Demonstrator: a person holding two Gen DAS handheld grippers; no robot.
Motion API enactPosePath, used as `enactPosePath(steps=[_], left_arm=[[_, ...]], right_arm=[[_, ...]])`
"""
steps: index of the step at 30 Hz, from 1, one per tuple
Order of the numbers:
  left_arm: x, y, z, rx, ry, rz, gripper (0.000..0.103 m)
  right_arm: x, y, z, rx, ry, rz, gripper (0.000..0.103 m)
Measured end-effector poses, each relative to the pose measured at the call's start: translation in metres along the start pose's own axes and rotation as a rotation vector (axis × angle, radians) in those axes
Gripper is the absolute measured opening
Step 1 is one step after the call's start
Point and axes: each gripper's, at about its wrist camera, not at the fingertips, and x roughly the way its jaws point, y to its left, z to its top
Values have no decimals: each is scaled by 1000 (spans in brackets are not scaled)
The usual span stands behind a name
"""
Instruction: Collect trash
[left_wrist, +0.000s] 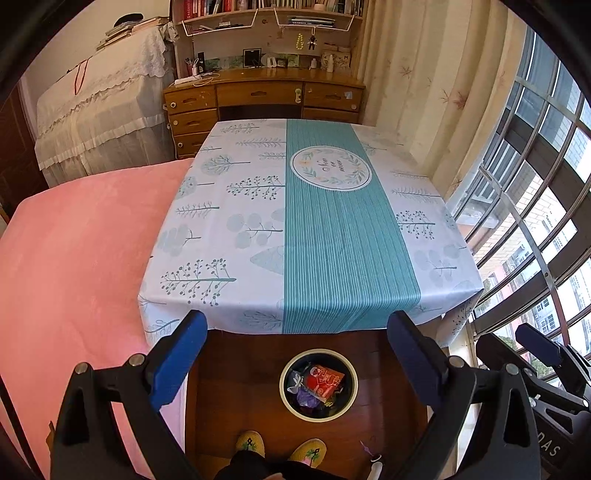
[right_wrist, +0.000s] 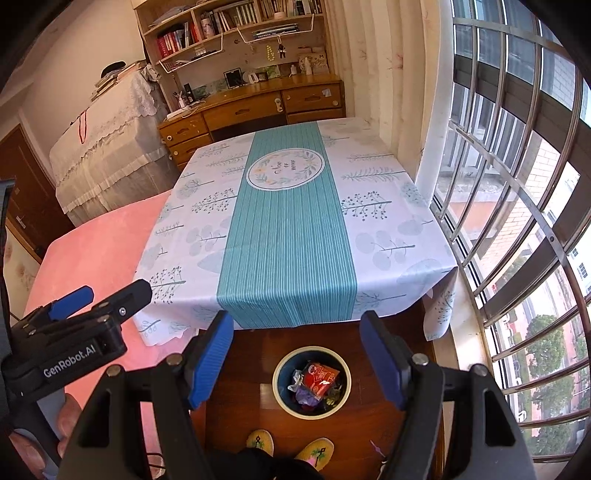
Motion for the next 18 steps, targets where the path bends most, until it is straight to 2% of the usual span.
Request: enactPosePath(steps=[18], left_arm=[[4, -5, -3, 2, 20, 3, 97]], right_arm=[[-1, 6, -1, -13, -1, 11, 72]])
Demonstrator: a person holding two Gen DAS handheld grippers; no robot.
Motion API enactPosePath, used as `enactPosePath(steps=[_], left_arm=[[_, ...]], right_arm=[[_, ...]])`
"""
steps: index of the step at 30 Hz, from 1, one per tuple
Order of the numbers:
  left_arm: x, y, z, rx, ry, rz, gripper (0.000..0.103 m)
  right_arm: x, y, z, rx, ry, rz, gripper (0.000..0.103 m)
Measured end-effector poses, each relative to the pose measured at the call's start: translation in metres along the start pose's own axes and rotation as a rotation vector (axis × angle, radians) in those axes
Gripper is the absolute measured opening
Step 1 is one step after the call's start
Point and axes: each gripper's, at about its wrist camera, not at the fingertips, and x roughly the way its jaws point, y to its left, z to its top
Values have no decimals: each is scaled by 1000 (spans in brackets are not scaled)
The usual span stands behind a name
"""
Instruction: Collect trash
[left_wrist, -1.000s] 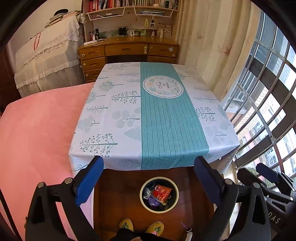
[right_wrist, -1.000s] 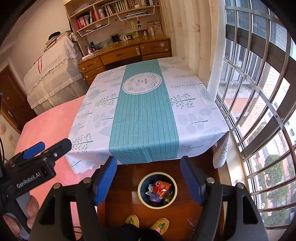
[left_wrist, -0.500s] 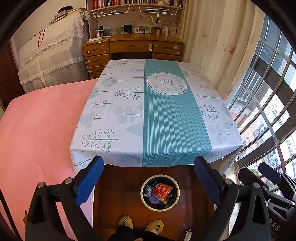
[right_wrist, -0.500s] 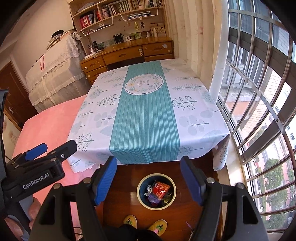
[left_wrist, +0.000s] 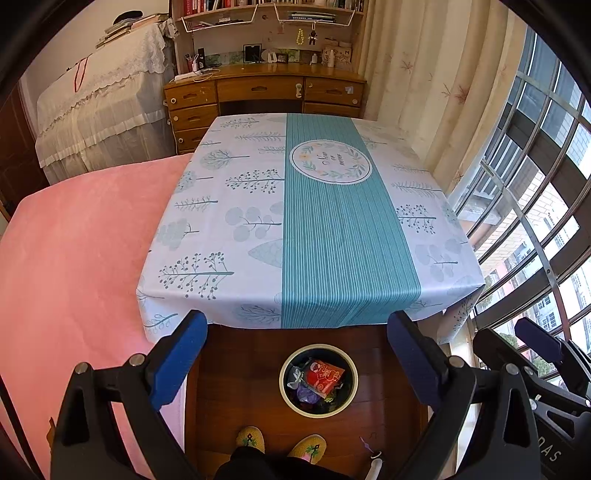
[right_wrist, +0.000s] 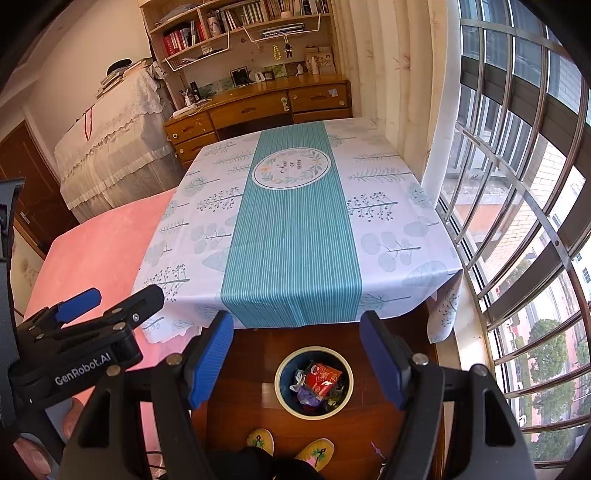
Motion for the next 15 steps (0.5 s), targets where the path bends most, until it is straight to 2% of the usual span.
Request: enactPosePath(steps=[15], left_arm=[[3, 2, 3, 3, 2, 10, 97]], right_arm=[[0, 3, 7, -8, -7, 9, 72]])
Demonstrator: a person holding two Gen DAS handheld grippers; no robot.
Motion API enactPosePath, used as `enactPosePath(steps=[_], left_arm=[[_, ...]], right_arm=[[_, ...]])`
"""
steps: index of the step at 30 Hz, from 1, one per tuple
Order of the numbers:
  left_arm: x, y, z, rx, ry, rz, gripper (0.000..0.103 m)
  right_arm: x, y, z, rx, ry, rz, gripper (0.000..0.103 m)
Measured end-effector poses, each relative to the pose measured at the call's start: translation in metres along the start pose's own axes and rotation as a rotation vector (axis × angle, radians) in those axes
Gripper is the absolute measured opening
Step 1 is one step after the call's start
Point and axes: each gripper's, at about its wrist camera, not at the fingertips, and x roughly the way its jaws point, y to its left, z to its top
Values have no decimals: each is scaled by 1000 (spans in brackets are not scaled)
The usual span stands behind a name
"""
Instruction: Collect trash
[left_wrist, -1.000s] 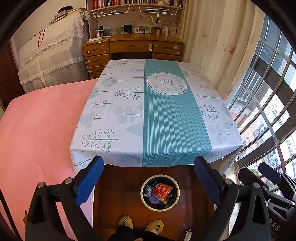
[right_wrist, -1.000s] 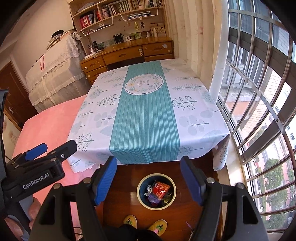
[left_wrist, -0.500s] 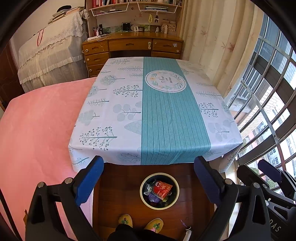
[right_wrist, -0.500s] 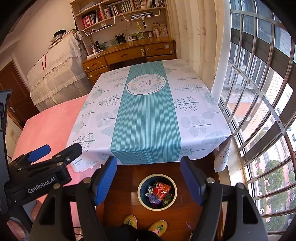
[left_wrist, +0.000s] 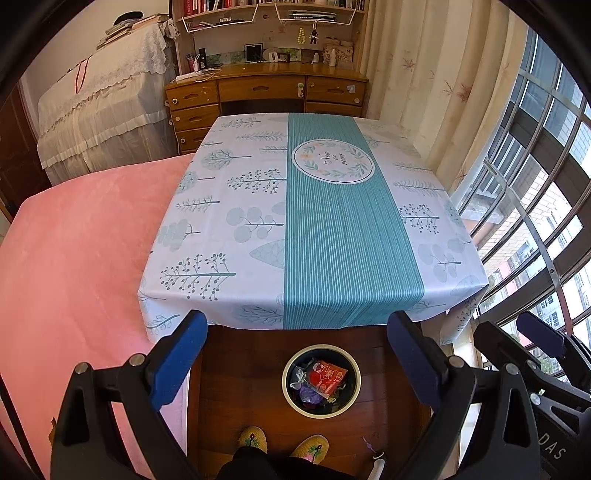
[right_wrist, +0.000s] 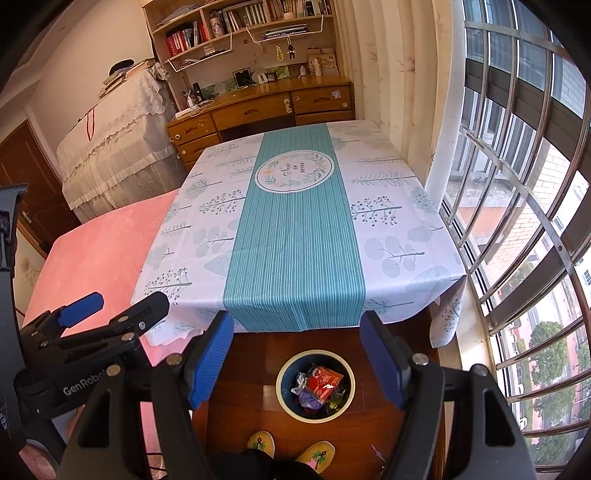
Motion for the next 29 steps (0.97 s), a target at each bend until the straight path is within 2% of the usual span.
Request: enactPosePath(steps=[29], left_arm=[[4, 7, 6, -4, -7, 20, 97]], right_arm=[[9, 4, 10, -19, 5, 15, 72]])
